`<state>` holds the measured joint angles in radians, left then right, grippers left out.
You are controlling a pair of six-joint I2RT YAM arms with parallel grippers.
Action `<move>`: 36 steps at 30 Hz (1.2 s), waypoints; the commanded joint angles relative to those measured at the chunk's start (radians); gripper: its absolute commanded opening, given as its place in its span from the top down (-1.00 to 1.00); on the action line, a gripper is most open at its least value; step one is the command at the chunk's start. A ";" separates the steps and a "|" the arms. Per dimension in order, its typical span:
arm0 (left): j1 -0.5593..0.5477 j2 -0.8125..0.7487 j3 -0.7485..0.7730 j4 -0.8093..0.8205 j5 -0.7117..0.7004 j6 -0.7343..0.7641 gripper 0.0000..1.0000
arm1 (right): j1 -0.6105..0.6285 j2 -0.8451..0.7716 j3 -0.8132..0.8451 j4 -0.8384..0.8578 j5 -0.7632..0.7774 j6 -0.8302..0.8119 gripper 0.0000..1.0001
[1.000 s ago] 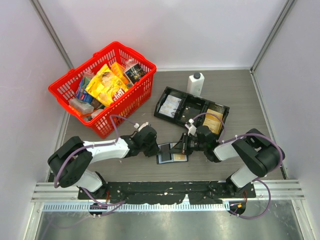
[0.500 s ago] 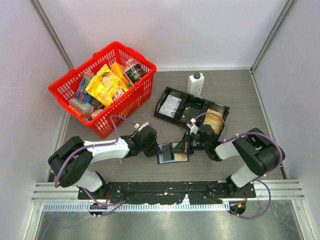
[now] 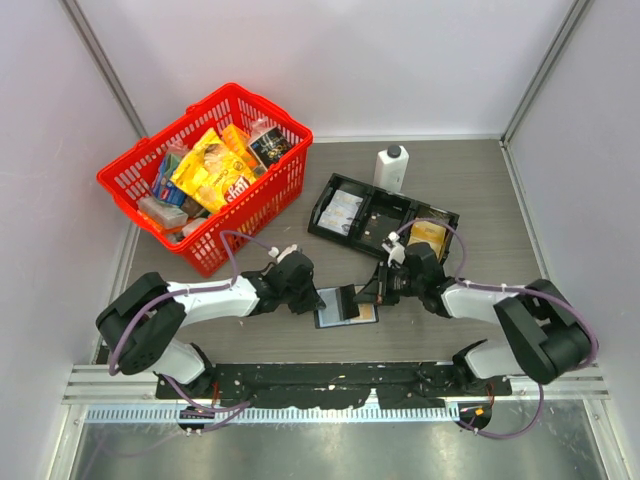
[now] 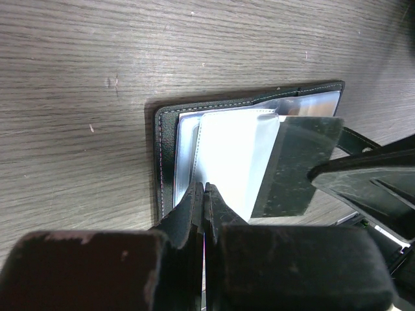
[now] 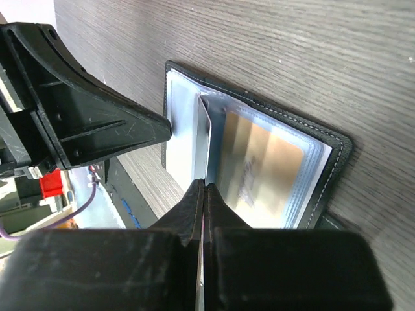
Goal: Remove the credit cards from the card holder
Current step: Remove the credit card from the card holder, then place the credit card in the storage box.
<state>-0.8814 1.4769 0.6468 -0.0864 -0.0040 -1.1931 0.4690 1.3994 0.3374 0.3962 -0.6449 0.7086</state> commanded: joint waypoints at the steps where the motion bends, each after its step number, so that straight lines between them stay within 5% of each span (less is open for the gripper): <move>1: -0.002 0.010 -0.035 -0.096 -0.031 0.029 1.00 | -0.007 -0.111 0.083 -0.304 0.097 -0.148 0.98; 10: 0.001 -0.053 0.022 -0.124 -0.056 0.067 0.90 | -0.007 -0.246 0.225 -0.647 0.223 -0.265 0.98; 15: 0.022 -0.130 0.071 -0.150 -0.053 0.087 0.54 | -0.006 -0.275 0.349 -0.769 0.264 -0.328 0.98; 17: 0.044 -0.173 0.105 -0.191 -0.054 0.115 0.30 | -0.004 -0.274 0.411 -0.827 0.287 -0.360 0.98; 21: 0.128 -0.288 0.154 -0.291 -0.036 0.187 -0.67 | 0.011 -0.261 0.540 -0.931 0.379 -0.438 0.98; 23: 0.189 -0.340 0.174 -0.343 -0.001 0.229 -0.98 | 0.014 -0.244 0.592 -0.968 0.418 -0.474 0.98; 28: 0.340 -0.444 0.243 -0.490 0.085 0.401 -0.99 | 0.048 -0.177 0.748 -1.040 0.554 -0.554 0.98; 36: 0.352 -0.631 0.278 -0.662 -0.085 0.691 -0.99 | 0.177 0.012 0.905 -1.060 0.970 -0.791 0.98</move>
<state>-0.5301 0.9531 0.9104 -0.6422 -0.0277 -0.7288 0.6003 1.3499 1.1919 -0.6529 0.0753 0.0738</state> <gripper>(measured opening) 0.994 0.024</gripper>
